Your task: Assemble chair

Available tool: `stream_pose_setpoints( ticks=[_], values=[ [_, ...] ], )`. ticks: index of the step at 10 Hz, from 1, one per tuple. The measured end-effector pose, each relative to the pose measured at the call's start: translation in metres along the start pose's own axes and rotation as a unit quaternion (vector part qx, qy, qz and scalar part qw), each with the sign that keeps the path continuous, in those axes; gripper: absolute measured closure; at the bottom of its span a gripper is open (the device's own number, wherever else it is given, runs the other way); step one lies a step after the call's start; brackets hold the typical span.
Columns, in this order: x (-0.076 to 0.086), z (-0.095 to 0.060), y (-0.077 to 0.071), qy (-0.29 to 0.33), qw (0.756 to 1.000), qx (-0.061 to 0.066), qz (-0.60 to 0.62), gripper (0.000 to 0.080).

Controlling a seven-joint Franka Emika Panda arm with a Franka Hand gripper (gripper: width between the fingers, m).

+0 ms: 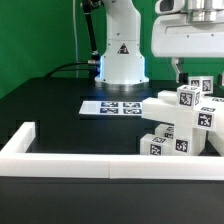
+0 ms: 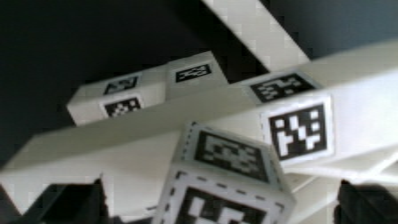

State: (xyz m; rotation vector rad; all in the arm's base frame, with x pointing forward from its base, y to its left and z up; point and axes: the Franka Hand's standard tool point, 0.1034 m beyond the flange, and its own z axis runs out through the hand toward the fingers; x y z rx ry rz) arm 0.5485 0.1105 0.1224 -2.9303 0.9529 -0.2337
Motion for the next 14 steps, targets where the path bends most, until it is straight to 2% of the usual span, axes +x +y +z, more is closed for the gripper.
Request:
stream_pose_setpoints(
  ticks=[5, 10, 12, 14],
  values=[
    [-0.0010, 0.0001, -0.0018, 0.004, 0.985, 0.002, -0.173, 0.0151],
    [0.0000, 0.0016, 0.0023, 0.006, 0.941, -0.008, -0.338, 0.0151],
    [0.0019, 0.0016, 0.0039, 0.007, 0.915, -0.014, -0.403, 0.0151],
    [0.0019, 0.0018, 0.0041, 0.007, 0.915, -0.014, -0.402, 0.0151]
  ],
)
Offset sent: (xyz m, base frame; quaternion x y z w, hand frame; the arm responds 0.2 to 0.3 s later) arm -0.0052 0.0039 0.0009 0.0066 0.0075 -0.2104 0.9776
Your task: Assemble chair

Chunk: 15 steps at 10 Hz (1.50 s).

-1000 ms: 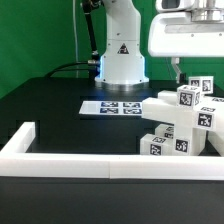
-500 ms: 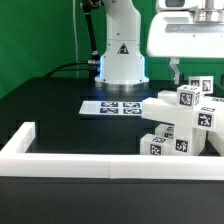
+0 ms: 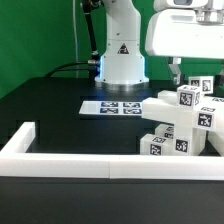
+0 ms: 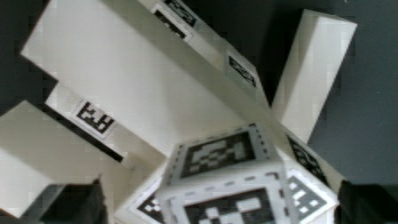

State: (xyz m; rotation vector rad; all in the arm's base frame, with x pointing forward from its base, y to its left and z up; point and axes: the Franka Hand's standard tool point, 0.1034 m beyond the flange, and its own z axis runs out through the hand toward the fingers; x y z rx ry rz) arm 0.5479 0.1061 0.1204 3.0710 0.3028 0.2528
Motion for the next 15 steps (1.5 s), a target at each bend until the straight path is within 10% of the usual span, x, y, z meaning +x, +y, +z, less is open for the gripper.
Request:
stream_pose_setpoints(
  ticks=[2, 4, 15],
  values=[
    [-0.0001, 0.0001, 0.0000, 0.000, 1.000, 0.000, 0.017, 0.0414],
    [-0.0001, 0.0001, 0.0000, 0.000, 1.000, 0.000, 0.030, 0.0513],
    [0.0005, -0.0004, -0.0025, -0.002, 0.920, 0.009, 0.392, 0.0512]
  ],
)
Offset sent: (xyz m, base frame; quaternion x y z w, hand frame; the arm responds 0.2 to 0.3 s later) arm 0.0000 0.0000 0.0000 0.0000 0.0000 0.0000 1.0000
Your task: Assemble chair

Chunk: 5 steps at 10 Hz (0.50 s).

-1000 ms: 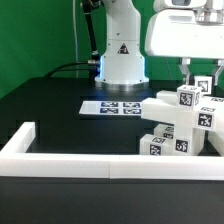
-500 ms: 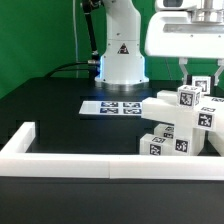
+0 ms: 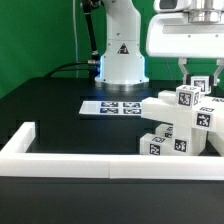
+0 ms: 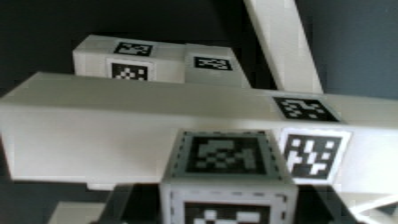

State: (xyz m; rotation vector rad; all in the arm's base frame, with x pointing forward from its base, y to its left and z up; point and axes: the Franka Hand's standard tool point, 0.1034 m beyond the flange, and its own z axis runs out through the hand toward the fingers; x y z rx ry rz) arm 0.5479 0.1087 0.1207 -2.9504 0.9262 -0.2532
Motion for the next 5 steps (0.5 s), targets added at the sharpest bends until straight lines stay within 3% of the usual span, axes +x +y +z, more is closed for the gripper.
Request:
stream_pose_setpoints(
  ticks=[3, 4, 5],
  values=[
    [-0.0012, 0.0000, -0.0011, -0.002, 0.996, 0.003, 0.089, 0.0512],
    [-0.0014, 0.0000, -0.0012, -0.002, 0.997, 0.002, 0.081, 0.0424],
    [-0.0030, 0.0000, -0.0026, -0.001, 0.999, 0.001, 0.051, 0.0288]
  ],
)
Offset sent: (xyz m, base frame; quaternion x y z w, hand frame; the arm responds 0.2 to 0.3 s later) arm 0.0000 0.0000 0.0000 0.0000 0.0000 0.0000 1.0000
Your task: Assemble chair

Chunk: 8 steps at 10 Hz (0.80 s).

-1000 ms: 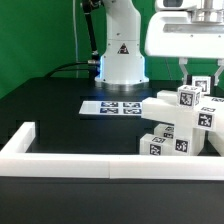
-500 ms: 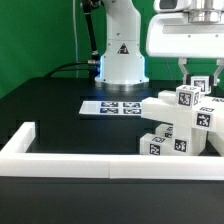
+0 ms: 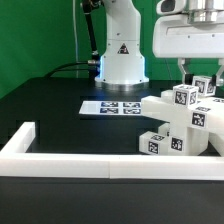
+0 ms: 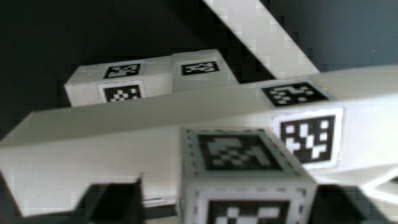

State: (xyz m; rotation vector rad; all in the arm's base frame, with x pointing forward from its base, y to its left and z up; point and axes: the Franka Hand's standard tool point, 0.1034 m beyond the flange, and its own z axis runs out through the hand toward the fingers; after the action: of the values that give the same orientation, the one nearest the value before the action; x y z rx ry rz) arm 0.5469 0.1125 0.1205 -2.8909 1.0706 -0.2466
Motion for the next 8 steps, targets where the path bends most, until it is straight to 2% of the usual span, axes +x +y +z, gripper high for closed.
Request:
stream_pose_setpoints(
  ticks=[1, 2, 3, 8],
  values=[
    [-0.0012, -0.0001, -0.0010, 0.000, 1.000, 0.000, -0.015, 0.0288],
    [-0.0023, -0.0003, -0.0020, 0.001, 0.998, -0.001, -0.061, 0.0179],
    [-0.0044, -0.0001, -0.0034, 0.000, 0.996, 0.000, -0.092, 0.0159],
    [-0.0033, 0.0001, -0.0029, 0.002, 0.957, -0.003, -0.289, 0.0151]
  ],
)
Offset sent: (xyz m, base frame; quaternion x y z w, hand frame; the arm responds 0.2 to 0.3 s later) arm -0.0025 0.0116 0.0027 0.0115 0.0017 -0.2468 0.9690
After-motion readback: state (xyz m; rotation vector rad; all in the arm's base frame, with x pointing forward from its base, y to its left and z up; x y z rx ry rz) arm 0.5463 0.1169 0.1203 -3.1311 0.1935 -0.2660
